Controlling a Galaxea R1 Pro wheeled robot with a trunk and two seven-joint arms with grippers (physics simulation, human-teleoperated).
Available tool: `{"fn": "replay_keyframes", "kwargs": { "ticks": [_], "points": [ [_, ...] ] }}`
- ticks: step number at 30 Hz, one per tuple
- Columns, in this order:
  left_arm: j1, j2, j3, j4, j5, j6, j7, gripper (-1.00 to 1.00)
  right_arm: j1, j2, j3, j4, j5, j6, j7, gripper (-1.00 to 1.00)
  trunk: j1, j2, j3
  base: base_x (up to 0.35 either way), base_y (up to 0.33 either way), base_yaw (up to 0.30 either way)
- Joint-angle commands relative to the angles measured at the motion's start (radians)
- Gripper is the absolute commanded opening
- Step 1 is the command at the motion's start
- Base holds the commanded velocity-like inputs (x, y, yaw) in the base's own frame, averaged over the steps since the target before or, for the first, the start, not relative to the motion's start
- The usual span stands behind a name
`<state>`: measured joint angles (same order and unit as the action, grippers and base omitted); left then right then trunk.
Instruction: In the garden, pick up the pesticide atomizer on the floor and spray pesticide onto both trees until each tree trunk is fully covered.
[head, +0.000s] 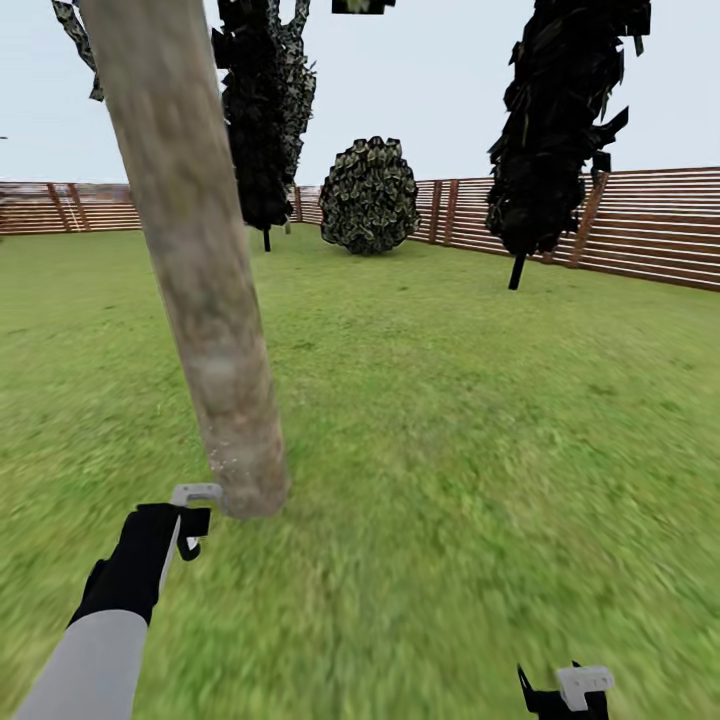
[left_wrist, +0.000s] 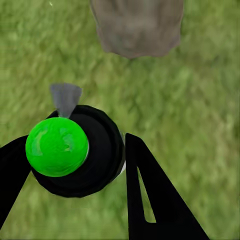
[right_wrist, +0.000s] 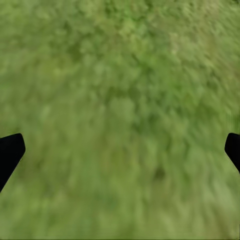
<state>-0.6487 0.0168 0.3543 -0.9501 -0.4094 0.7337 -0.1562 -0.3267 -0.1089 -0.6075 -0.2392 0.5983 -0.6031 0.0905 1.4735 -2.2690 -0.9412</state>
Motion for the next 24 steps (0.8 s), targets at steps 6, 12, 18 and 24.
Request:
{"fn": "replay_keyframes", "kwargs": {
  "ticks": [6, 12, 18, 24],
  "points": [
    [0.001, -0.016, -0.005, 0.0, 0.003, 0.0, -0.001, -1.0, 0.0, 0.0, 0.0, 0.0, 0.0, 0.0, 0.0, 1.0, 0.0, 0.0, 0.0, 0.306, -0.075, 0.002],
    [-0.005, 0.019, -0.018, -0.018, 0.0, 0.002, -0.006, -1.0, 0.0, 0.0, 0.0, 0.0, 0.0, 0.0, 0.0, 1.0, 0.0, 0.0, 0.0, 0.054, -0.03, 0.015],
    [-0.046, -0.004, -0.097, -0.043, 0.006, 0.085, -0.012, -1.0, 0.0, 0.0, 0.0, 0.0, 0.0, 0.0, 0.0, 1.0, 0.0, 0.0, 0.0, 0.001, 0.0, 0.193],
    [-0.077, 0.067, -0.091, -0.071, 0.008, 0.132, -0.016, -1.0, 0.0, 0.0, 0.0, 0.001, 0.0, 0.0, 0.0, 1.0, 0.0, 0.0, 0.0, 0.0, 0.0, 0.019]
  ]
}}
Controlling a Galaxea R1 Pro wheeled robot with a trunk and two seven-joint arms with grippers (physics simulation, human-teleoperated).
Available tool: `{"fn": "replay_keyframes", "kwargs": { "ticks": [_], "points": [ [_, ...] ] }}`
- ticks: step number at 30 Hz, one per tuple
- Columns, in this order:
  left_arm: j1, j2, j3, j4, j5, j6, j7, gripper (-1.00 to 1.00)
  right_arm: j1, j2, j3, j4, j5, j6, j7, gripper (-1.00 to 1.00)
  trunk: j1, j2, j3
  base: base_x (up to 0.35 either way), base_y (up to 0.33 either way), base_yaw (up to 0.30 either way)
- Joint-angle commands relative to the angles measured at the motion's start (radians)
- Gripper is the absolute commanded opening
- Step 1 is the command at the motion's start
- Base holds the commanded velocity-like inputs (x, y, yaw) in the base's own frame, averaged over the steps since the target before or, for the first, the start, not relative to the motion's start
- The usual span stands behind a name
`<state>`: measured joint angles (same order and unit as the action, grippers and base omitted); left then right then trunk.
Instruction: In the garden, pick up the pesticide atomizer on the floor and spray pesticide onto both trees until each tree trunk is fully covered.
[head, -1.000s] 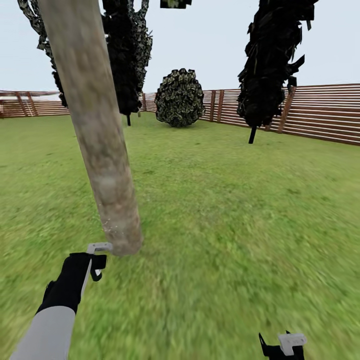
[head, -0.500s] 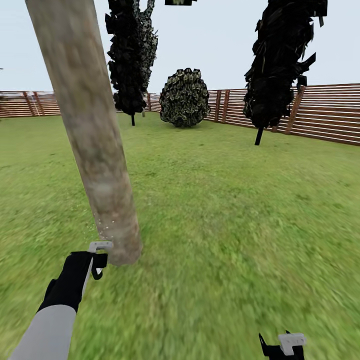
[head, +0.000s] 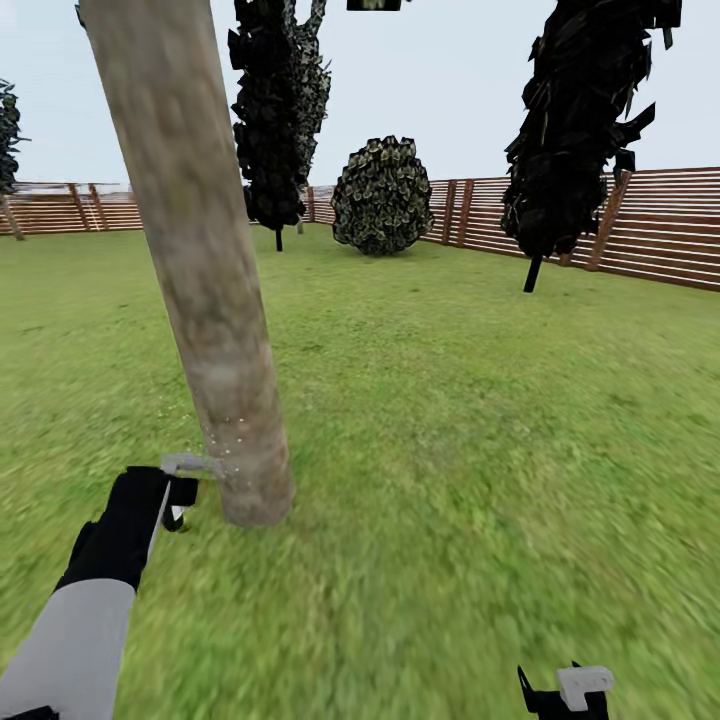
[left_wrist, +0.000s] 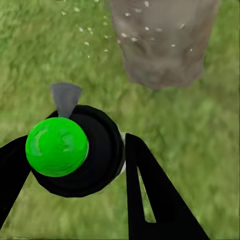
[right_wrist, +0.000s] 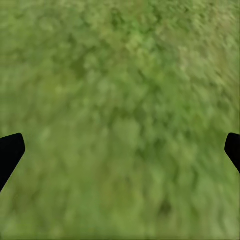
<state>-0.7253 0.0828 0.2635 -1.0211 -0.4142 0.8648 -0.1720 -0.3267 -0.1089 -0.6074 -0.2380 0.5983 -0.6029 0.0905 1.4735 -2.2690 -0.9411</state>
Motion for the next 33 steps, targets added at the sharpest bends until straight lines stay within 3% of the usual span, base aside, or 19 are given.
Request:
{"fn": "replay_keyframes", "kwargs": {
  "ticks": [1, 2, 4, 6, 8, 15, 18, 20, 21, 22, 25, 26, 27, 29, 31, 33],
  "points": [
    [-0.002, 0.018, 0.005, 0.0, 0.014, 0.002, -0.006, -1.0, 0.0, 0.0, 0.0, 0.0, 0.0, 0.0, 0.0, 1.0, 0.0, 0.0, 0.0, 0.0, 0.0, 0.0],
    [-0.003, 0.039, 0.01, 0.0, 0.014, 0.002, -0.027, -1.0, 0.0, 0.0, 0.0, 0.0, 0.0, 0.0, 0.0, 1.0, 0.0, 0.0, 0.0, 0.0, 0.0, 0.0],
    [0.001, 0.039, 0.007, 0.0, 0.013, 0.002, -0.04, -1.0, 0.0, 0.0, 0.0, 0.0, 0.0, 0.0, 0.0, 1.0, 0.0, 0.0, 0.0, 0.0, 0.0, 0.0],
    [0.001, 0.03, 0.005, 0.0, 0.013, 0.002, -0.046, -1.0, 0.0, 0.0, 0.0, -0.001, 0.0, 0.0, 0.0, 1.0, 0.0, 0.0, 0.0, 0.054, 0.0, 0.0],
    [-0.002, 0.006, 0.0, 0.0, 0.012, 0.003, -0.047, -1.0, 0.0, 0.0, 0.0, -0.001, 0.0, 0.0, 0.0, 1.0, 0.0, 0.0, 0.0, 0.267, 0.0, 0.101],
    [-0.004, -0.007, -0.046, 0.0, 0.013, 0.004, -0.048, -1.0, 0.0, 0.0, 0.0, 0.0, 0.0, 0.0, 0.0, 1.0, 0.0, 0.0, 0.0, 0.326, 0.0, 0.232],
    [-0.006, 0.005, -0.045, -0.001, 0.013, 0.005, -0.073, -1.0, 0.0, 0.0, 0.0, 0.0, 0.001, 0.0, 0.0, 1.0, 0.0, 0.0, 0.0, 0.208, 0.0, 0.057],
    [-0.007, 0.015, -0.044, -0.002, 0.011, 0.004, -0.123, -1.0, 0.0, 0.0, 0.0, 0.0, 0.0, 0.0, 0.0, 1.0, 0.0, 0.0, 0.0, 0.047, 0.0, 0.011],
    [-0.009, 0.025, -0.043, -0.002, 0.011, 0.005, -0.147, -1.0, 0.0, 0.0, 0.0, 0.0, 0.001, 0.0, 0.0, 1.0, 0.0, 0.0, 0.0, 0.024, 0.0, 0.006],
    [-0.02, 0.053, -0.047, -0.001, 0.011, 0.005, -0.195, -1.0, 0.0, 0.0, 0.0, 0.0, 0.001, 0.0, 0.0, 1.0, 0.0, 0.0, 0.0, 0.008, 0.0, 0.002],
    [-0.031, 0.051, -0.055, -0.006, 0.01, 0.031, -0.218, -1.0, 0.0, 0.0, 0.0, 0.0, 0.001, 0.0, 0.0, 1.0, 0.0, 0.0, 0.0, 0.003, 0.0, 0.001],
    [-0.035, 0.044, -0.064, -0.011, 0.011, 0.044, -0.221, -1.0, 0.0, 0.0, 0.0, 0.0, 0.001, 0.0, 0.0, 1.0, 0.0, 0.0, 0.0, 0.001, 0.0, 0.0],
    [-0.046, 0.02, -0.122, -0.032, 0.011, 0.083, -0.224, -1.0, 0.0, 0.0, 0.0, 0.0, 0.001, 0.0, 0.0, 1.0, 0.0, 0.0, 0.0, 0.0, 0.0, 0.0],
    [-0.051, 0.011, -0.162, -0.063, 0.012, 0.122, -0.225, -1.0, 0.0, 0.0, 0.0, 0.0, 0.001, 0.0, 0.0, 1.0, 0.0, 0.0, 0.0, 0.0, 0.0, 0.0],
    [-0.059, 0.018, -0.169, -0.086, 0.011, 0.139, -0.226, -1.0, 0.0, 0.0, 0.0, 0.0, 0.001, 0.0, 0.0, 1.0, 0.0, 0.0, 0.0, 0.0, 0.0, 0.0],
    [-0.07, 0.046, -0.156, -0.093, 0.011, 0.145, -0.228, -1.0, 0.0, 0.0, 0.0, 0.0, 0.001, 0.0, 0.0, 1.0, 0.0, 0.0, 0.0, 0.0, 0.0, 0.0]
  ]
}}
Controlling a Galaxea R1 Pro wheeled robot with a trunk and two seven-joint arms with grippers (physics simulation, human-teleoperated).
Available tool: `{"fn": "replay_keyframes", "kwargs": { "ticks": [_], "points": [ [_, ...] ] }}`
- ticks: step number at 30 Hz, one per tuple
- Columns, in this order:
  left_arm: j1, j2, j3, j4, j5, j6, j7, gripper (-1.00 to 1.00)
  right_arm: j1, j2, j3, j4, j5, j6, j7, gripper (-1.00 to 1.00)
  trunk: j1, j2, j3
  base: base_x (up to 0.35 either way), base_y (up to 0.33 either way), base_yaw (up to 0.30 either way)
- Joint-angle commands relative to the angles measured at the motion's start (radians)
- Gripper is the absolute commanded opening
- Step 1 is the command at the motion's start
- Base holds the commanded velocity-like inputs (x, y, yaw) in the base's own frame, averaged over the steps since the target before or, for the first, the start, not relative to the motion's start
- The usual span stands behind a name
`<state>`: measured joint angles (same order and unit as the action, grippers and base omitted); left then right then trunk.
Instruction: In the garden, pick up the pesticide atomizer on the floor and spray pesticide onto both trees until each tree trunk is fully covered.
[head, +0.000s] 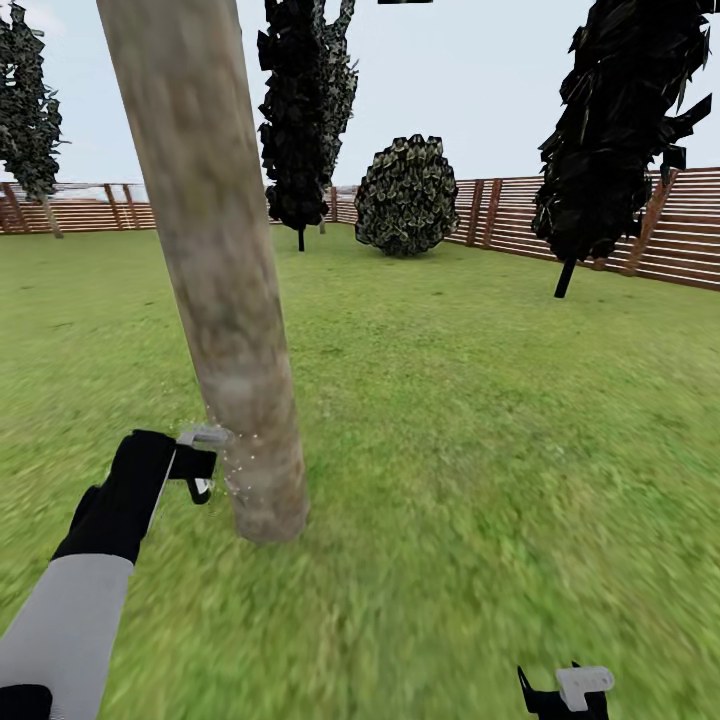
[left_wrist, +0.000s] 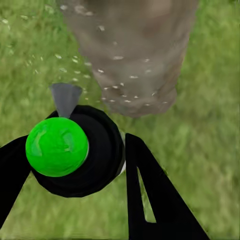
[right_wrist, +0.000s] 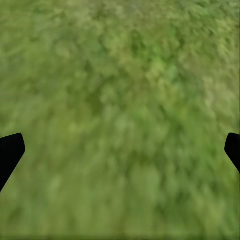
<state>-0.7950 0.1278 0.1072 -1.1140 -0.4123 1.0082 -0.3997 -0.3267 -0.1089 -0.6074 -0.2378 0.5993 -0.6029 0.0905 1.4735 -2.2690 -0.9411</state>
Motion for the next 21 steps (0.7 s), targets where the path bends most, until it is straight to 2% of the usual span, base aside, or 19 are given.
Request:
{"fn": "replay_keyframes", "kwargs": {
  "ticks": [1, 4, 9, 16, 21],
  "points": [
    [0.002, 0.012, 0.004, -0.001, 0.01, 0.002, -0.004, -1.0, 0.0, 0.0, 0.0, 0.0, 0.0, 0.0, 0.0, 1.0, 0.0, 0.0, 0.0, 0.0, 0.0, 0.0],
    [0.011, 0.023, 0.008, -0.002, 0.009, -0.005, -0.037, -1.0, 0.0, 0.0, 0.0, -0.001, -0.001, 0.0, 0.0, 1.0, 0.0, 0.0, 0.0, 0.0, 0.0, 0.0],
    [0.013, 0.023, 0.005, -0.004, 0.008, -0.007, -0.052, -1.0, 0.0, 0.0, 0.0, -0.002, -0.001, 0.0, 0.0, 1.0, 0.0, 0.0, 0.0, 0.046, -0.026, 0.0],
    [0.013, 0.018, 0.007, -0.004, 0.009, -0.009, -0.052, -1.0, 0.0, 0.0, 0.0, -0.002, -0.001, 0.0, 0.0, 1.0, 0.0, 0.0, 0.0, 0.214, -0.162, 0.0],
    [0.013, 0.018, 0.008, -0.004, 0.008, -0.01, -0.051, -1.0, 0.0, 0.0, 0.0, -0.002, -0.001, 0.0, 0.0, 1.0, 0.0, 0.0, 0.0, 0.004, -0.258, 0.146]
  ]
}}
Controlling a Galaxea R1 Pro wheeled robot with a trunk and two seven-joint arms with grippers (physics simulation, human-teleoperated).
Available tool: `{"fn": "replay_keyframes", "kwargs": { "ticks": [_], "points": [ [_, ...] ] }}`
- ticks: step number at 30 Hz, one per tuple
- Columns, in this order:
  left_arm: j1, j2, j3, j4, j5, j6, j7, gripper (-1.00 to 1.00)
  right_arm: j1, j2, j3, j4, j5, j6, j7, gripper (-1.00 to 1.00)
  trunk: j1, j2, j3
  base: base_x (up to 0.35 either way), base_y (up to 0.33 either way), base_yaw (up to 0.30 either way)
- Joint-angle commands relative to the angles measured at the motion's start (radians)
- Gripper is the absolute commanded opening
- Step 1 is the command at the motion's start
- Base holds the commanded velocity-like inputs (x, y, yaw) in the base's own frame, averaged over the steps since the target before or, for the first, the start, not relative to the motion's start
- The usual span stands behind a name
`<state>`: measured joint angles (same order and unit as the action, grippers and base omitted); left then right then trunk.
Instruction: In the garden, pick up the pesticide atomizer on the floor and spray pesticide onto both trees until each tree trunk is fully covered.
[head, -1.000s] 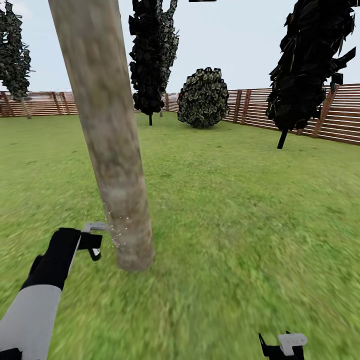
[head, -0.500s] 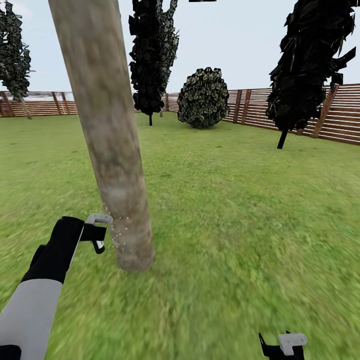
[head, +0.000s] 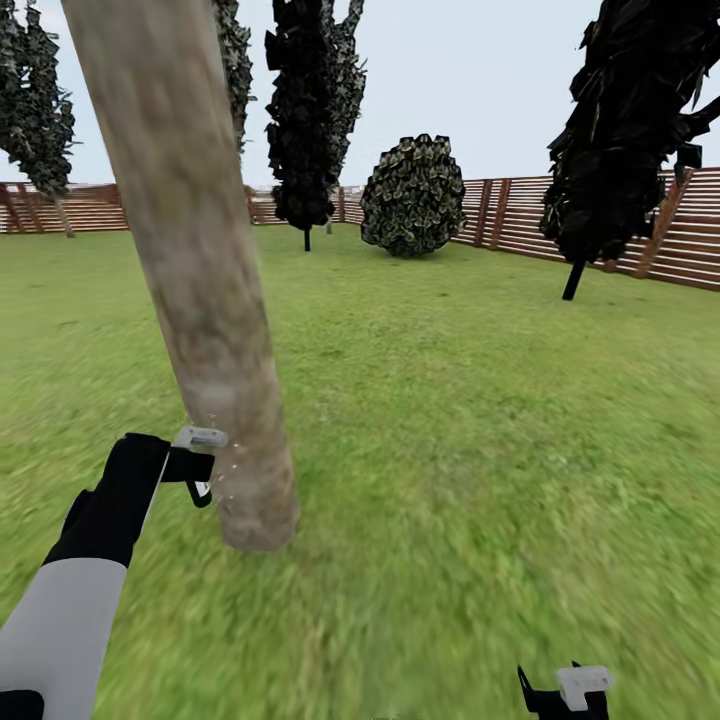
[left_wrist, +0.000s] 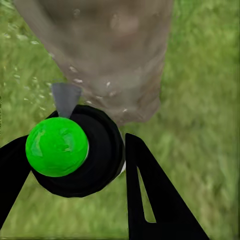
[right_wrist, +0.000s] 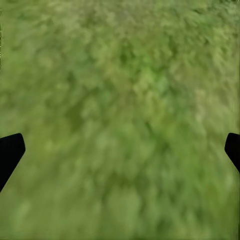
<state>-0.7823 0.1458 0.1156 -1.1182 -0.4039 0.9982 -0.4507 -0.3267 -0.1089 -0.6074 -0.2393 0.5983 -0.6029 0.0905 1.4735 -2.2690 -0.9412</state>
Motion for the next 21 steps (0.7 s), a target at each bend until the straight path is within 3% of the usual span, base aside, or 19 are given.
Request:
{"fn": "replay_keyframes", "kwargs": {
  "ticks": [1, 10, 21],
  "points": [
    [0.0, 0.0, 0.0, 0.0, 0.0, 0.0, 0.0, -1.0, 0.0, 0.0, 0.0, 0.0, 0.0, 0.0, 0.0, 1.0, 0.0, 0.0, 0.0, -0.087, -0.273, 0.262],
    [0.0, -0.001, 0.002, 0.0, 0.0, 0.0, 0.0, -1.0, 0.0, 0.0, 0.0, 0.001, 0.0, 0.0, 0.0, 1.0, 0.0, 0.0, 0.0, -0.019, -0.275, 0.259],
    [0.0, -0.002, 0.001, 0.0, -0.003, 0.0, 0.001, -1.0, 0.0, 0.0, 0.0, 0.0, 0.0, 0.0, 0.0, 1.0, 0.0, 0.0, 0.0, 0.188, -0.219, 0.019]
  ]
}}
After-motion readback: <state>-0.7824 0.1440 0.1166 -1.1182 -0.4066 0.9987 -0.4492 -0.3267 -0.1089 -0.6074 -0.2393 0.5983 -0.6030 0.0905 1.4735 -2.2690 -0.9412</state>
